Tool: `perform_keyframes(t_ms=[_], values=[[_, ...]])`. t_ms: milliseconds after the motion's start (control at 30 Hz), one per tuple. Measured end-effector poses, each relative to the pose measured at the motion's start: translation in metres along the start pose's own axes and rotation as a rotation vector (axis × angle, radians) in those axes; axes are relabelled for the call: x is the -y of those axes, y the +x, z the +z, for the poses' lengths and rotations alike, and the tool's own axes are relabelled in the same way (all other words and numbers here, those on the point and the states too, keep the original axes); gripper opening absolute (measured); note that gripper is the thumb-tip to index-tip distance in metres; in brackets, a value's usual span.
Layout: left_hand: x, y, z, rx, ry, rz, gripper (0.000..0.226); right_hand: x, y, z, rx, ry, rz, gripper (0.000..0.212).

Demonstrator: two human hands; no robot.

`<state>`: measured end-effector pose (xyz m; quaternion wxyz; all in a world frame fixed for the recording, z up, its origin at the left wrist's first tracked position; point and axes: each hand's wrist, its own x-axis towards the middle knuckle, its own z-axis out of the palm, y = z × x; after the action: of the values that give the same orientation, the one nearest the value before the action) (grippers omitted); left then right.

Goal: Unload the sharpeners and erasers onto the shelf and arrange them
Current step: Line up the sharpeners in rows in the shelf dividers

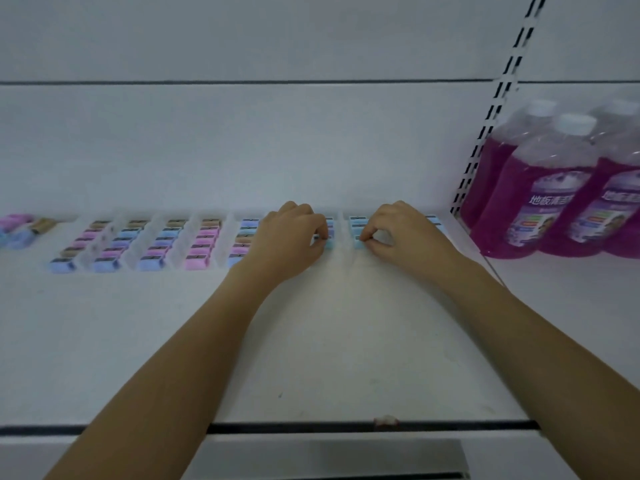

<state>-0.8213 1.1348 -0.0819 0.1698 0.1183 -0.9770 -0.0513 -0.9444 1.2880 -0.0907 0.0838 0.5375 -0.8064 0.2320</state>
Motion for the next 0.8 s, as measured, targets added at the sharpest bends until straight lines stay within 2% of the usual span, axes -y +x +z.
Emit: perform_keyframes(t_ms=[433, 800], values=[[0.001, -0.010, -0.002, 0.054, 0.007, 0.057, 0.032, 0.002, -0.004, 0.005, -0.015, -0.032, -0.020, 0.017], [0.002, -0.012, -0.001, 0.035, -0.018, 0.067, 0.029, 0.006, -0.006, 0.002, -0.031, -0.026, -0.013, 0.017]])
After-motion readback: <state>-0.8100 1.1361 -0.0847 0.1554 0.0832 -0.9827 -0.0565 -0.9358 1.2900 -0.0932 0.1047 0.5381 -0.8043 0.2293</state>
